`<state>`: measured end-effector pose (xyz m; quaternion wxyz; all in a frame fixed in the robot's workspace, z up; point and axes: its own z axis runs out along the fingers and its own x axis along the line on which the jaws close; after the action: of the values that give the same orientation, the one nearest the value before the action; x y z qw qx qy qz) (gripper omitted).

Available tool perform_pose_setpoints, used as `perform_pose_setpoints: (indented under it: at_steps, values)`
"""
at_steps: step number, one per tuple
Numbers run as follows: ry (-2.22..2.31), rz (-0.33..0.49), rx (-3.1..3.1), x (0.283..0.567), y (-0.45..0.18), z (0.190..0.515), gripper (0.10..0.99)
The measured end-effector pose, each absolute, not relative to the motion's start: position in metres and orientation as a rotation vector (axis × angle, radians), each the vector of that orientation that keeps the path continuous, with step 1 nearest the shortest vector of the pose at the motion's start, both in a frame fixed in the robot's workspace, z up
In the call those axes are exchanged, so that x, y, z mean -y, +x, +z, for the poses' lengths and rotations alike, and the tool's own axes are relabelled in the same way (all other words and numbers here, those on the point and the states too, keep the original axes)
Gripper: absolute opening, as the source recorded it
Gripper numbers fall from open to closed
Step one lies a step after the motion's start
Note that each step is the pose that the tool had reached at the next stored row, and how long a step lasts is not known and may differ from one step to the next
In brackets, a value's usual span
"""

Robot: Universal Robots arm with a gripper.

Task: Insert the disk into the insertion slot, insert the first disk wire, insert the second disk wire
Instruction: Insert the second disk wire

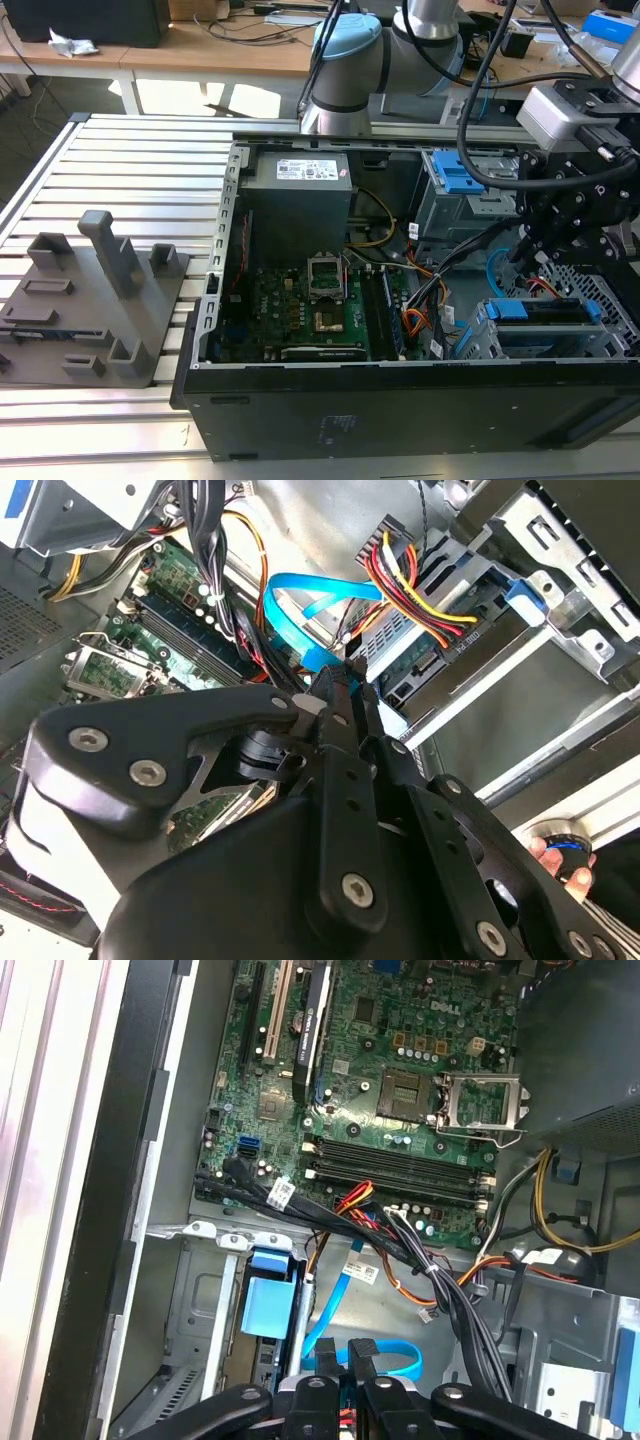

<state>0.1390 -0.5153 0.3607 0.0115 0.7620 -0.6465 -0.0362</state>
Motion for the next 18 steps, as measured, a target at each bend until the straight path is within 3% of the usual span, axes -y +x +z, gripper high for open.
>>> perform_pose_setpoints:
  at_steps: [8,18]
  values:
    - [2.376,-0.112,2.016,0.521,0.139,0.361,0.165]
    - [2.376,-0.113,2.016,0.565,0.139,0.360,0.165]
